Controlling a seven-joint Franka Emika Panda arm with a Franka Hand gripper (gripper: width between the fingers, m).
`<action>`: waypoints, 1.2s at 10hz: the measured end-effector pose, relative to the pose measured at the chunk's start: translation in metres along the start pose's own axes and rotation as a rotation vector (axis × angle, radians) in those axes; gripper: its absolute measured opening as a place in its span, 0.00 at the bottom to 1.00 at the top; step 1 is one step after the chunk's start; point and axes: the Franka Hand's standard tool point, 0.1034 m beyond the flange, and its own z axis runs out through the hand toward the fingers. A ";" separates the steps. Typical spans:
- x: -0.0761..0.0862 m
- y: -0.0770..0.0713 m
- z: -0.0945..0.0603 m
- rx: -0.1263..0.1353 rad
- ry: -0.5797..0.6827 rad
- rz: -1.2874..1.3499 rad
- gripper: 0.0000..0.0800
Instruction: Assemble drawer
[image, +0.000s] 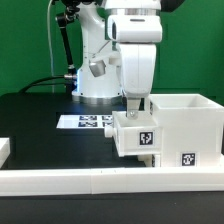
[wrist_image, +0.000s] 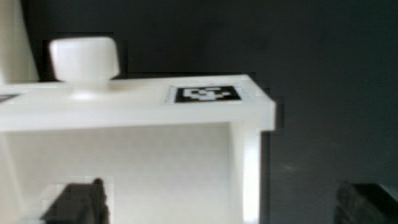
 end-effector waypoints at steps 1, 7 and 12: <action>-0.012 0.006 -0.007 0.012 -0.008 -0.001 0.81; -0.057 0.031 -0.015 0.018 0.025 -0.042 0.81; -0.074 0.037 0.023 0.073 0.247 -0.006 0.81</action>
Offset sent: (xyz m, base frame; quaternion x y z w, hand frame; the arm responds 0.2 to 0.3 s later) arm 0.0306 -0.0373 0.0157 0.0170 -0.0188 -0.0530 0.9983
